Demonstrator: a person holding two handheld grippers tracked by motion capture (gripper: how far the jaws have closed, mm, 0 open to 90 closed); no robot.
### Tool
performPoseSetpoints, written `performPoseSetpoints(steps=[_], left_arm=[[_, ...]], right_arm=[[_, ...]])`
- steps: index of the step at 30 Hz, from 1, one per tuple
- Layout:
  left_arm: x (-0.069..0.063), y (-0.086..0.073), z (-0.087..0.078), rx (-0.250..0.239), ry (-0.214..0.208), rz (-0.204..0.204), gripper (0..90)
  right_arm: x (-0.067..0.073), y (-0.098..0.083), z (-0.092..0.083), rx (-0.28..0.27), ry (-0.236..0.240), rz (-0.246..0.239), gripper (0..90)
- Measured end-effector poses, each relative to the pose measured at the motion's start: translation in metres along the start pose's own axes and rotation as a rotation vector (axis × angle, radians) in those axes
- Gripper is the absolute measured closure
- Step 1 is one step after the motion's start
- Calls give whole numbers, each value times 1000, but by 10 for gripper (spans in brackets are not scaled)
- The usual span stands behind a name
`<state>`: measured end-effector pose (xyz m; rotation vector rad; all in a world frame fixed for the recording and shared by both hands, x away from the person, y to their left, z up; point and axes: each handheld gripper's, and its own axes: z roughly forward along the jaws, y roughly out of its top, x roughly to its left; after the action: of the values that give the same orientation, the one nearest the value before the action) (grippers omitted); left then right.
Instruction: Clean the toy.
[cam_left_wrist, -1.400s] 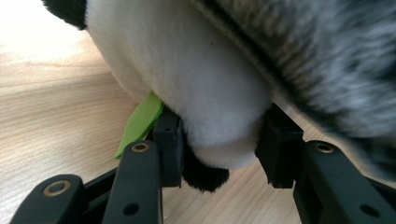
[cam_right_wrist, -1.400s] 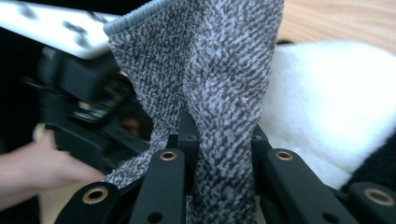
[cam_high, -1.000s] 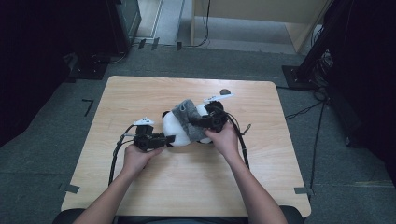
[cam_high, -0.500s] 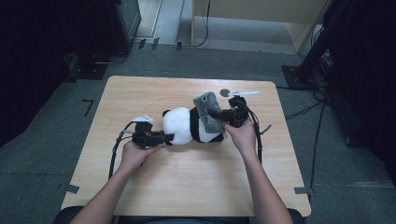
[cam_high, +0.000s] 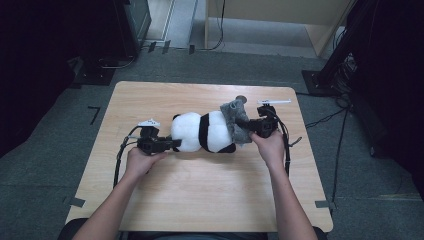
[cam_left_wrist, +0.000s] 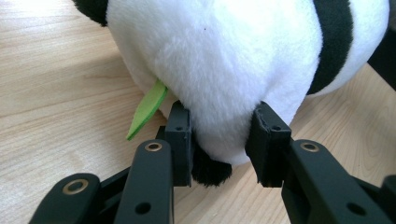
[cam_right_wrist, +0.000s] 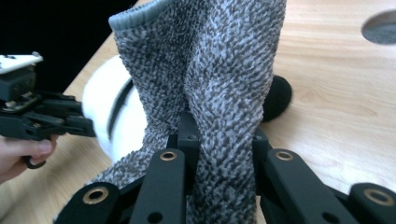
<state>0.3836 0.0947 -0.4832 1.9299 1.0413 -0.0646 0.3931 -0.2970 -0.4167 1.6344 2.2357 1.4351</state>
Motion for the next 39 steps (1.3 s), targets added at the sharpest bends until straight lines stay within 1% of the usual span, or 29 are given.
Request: performPoseSetpoints(steps=[2, 3, 5, 6, 8, 10, 13, 15, 17, 19, 21, 23, 24, 26, 28, 31, 33, 35, 37, 39], left_arm=[[0, -1, 0, -14, -1, 13, 642], [0, -1, 0, -20, 0, 14, 640], [0, -2, 1, -23, 5, 21, 628], [1, -3, 1, -26, 9, 23, 612], [2, -4, 1, -30, 16, 27, 598], [1, -3, 1, -44, 9, 23, 585], [1, -4, 1, -52, 3, 26, 565], [2, -4, 1, -57, 1, 31, 542], [1, -4, 1, -66, -3, 40, 524], [0, -4, 2, -70, 1, 53, 498], [0, -4, 2, -69, 4, 72, 472], [-1, -3, 3, -72, 1, 92, 448], [-1, -3, 4, -68, 1, 108, 422], [-2, -3, 7, -65, 16, 129, 369], [-2, -3, 9, -76, 31, 132, 324], [0, -2, 10, -95, 40, 127, 261], [2, -1, 12, -105, 34, 130, 247], [3, 2, 14, -109, 28, 145, 222], [4, 4, 16, -116, 10, 140, 213], [5, 6, 19, -117, -10, 148, 210]], right_arm=[[-6, -3, 1, -3, 7, 13, 769], [-8, -3, 0, 0, 2, 22, 770], [-12, -3, -4, -7, -29, 21, 772], [-13, -2, -8, -20, -51, 17, 772], [-15, -1, -15, -50, -77, 13, 772], [-17, 0, -22, -95, -83, 17, 772], [-17, 1, -24, -124, -63, 17, 772], [-14, 1, -20, -123, -54, 6, 771], [-11, 0, -11, -104, -37, -9, 771], [-8, -1, -3, -78, -38, -21, 771], [-6, -2, 2, -74, -47, -28, 771], [-7, -2, 3, -74, -48, -25, 771], [-8, -2, 3, -73, -50, -25, 771], [-9, -3, 5, -73, -48, -25, 769], [-11, -4, 6, -76, -48, -22, 768], [-13, -4, 7, -79, -52, -18, 768], [-15, -4, 7, -77, -54, -14, 768], [-17, -4, 8, -78, -59, -12, 768], [-19, -4, 9, -77, -63, -8, 769], [-20, -4, 10, -76, -69, -6, 770]])
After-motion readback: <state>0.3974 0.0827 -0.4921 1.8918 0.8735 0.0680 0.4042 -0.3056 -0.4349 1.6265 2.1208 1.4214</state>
